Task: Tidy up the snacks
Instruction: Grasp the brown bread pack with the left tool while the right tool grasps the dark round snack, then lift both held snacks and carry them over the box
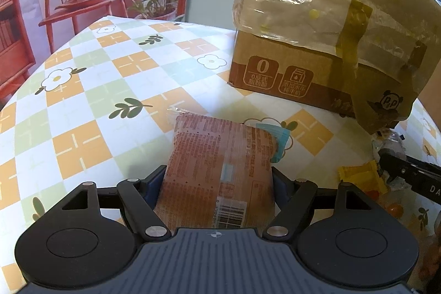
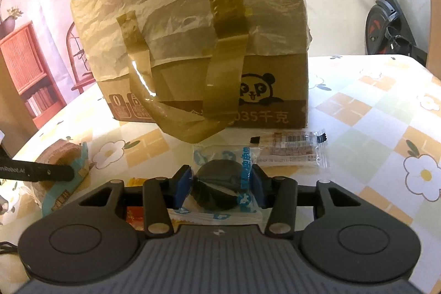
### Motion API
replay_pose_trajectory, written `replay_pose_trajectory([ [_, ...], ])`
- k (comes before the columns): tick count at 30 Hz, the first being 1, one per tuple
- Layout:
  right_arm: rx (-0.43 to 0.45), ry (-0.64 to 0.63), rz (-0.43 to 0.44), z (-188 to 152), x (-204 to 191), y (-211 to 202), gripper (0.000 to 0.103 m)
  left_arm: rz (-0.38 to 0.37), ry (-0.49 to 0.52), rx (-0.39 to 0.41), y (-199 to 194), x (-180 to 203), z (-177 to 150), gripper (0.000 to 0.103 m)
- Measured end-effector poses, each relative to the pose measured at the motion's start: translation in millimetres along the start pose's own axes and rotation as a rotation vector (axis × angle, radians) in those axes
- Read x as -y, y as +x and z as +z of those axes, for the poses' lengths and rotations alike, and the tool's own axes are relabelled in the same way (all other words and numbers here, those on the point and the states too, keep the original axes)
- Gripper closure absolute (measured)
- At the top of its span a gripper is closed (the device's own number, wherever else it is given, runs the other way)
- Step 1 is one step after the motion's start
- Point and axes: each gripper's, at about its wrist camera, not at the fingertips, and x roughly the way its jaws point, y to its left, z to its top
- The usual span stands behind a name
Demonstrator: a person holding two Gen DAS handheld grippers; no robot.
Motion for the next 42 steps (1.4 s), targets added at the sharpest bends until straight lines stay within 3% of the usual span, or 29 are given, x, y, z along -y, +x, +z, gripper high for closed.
replay_pose_trajectory([
  [9,0.003,0.007,0.006,0,0,-2,0.055,-0.045,-0.030,-0.005,-13,-4,-1,0.027],
  [18,0.060,-0.027,-0.005,4,-1,-45,0.055,-0.096,-0.014,0.101,-47,0,18,0.027],
  [23,0.145,0.022,-0.040,23,13,-76,0.055,-0.133,0.009,0.235,-81,9,50,0.028],
  [29,0.311,-0.008,-0.035,75,13,-109,0.055,-0.190,0.047,0.375,-114,21,102,0.028],
  [36,0.402,-0.098,0.016,139,-6,-109,0.055,-0.245,0.094,0.425,-108,50,174,0.027],
  [42,0.383,-0.165,0.066,187,-28,-70,0.055,-0.256,0.094,0.363,-69,74,236,0.027],
])
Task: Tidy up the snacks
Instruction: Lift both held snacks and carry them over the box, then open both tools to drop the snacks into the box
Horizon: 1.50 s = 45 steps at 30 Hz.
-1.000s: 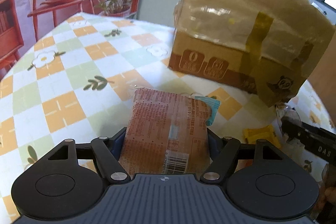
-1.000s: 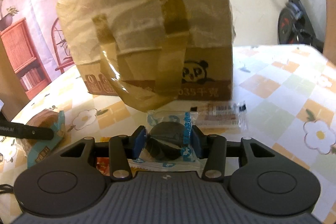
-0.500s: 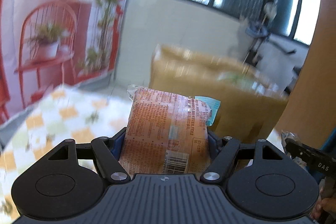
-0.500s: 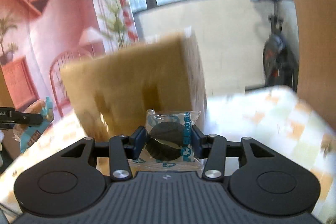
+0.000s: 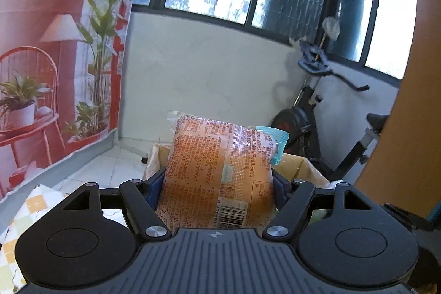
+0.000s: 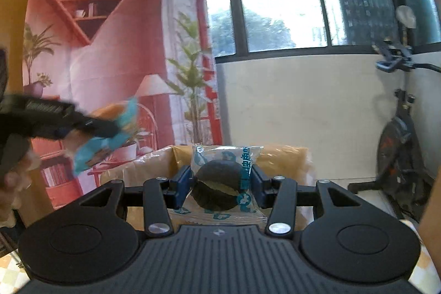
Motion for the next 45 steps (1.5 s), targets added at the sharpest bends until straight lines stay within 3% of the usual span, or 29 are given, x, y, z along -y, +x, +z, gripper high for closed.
replay_pose_trajectory([
  [9,-0.152,0.033,-0.038,14,5,91,0.055,0.068,0.062,-0.152,88,-9,15,0.027],
  [18,-0.198,0.037,-0.075,6,7,119,0.052,0.052,0.113,-0.209,105,-15,11,0.027],
  [20,-0.194,0.033,-0.070,4,7,117,0.050,0.071,0.136,-0.219,104,-14,11,0.027],
  [22,-0.187,0.035,-0.063,3,7,113,0.038,0.095,0.154,-0.234,103,-11,12,0.027],
  [25,-0.167,0.026,-0.072,5,6,105,0.032,0.108,0.172,-0.214,95,-9,14,0.026],
  [29,-0.158,0.031,-0.082,8,4,93,0.032,0.108,0.195,-0.178,84,-2,21,0.016],
  [36,-0.139,0.025,-0.096,8,-1,66,0.032,0.091,0.175,-0.143,61,7,22,0.016],
  [45,-0.094,0.038,-0.117,-1,5,25,0.032,0.079,0.159,-0.094,5,7,-7,0.016],
])
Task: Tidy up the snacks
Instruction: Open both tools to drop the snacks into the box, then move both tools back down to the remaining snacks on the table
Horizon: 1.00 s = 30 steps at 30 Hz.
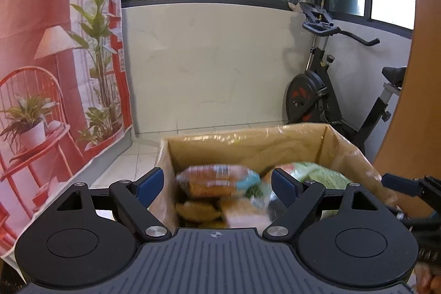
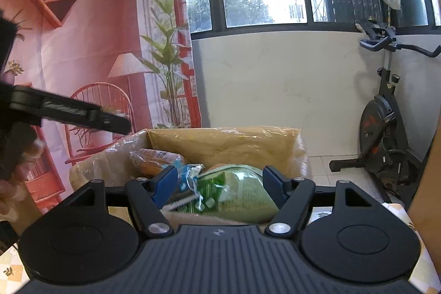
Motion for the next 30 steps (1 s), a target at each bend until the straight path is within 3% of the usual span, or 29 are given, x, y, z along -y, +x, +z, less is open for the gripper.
replay_pose_trajectory([
  [12,0.033,0.028,-0.024,-47,23,-67,0.032,-0.041,-0.026,-0.030,-51,10,-91,0.016],
  [18,-0.039,0.041,-0.026,-85,26,-73,0.032,-0.097,-0.096,-0.144,-38,24,-144,0.017],
  [22,-0.094,0.045,-0.027,-113,22,-72,0.032,-0.110,-0.090,-0.214,-27,36,-177,0.018],
  [25,-0.139,0.035,-0.037,-134,18,-70,0.032,-0.130,-0.079,-0.260,-22,40,-200,0.027],
  [27,-0.166,0.044,-0.037,-147,16,-69,0.032,-0.138,-0.091,-0.299,-17,39,-215,0.041],
  [30,-0.196,0.052,-0.026,-165,14,-71,0.032,-0.147,-0.121,-0.354,-11,36,-232,0.047],
])
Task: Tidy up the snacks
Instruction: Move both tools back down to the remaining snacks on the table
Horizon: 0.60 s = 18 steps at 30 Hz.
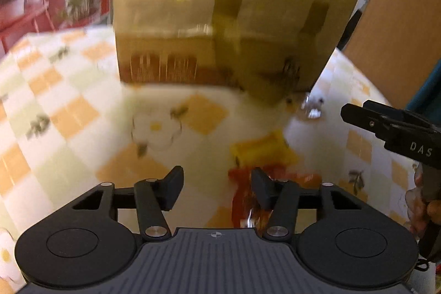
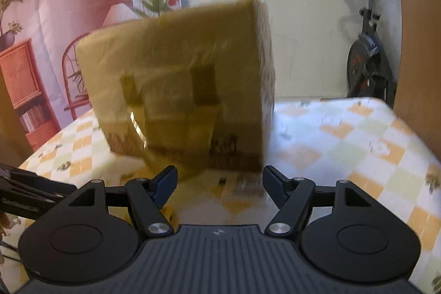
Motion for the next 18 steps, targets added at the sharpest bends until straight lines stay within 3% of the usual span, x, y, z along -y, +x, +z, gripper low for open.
replay_pose_trajectory([
  [8,-0.068,-0.001,0.001,-28,-4,14,0.032,-0.018,0.021,0.000,7,8,-6,0.047],
  [18,-0.084,-0.012,0.006,-39,-5,23,0.032,-0.012,0.090,0.000,12,27,-12,0.045],
])
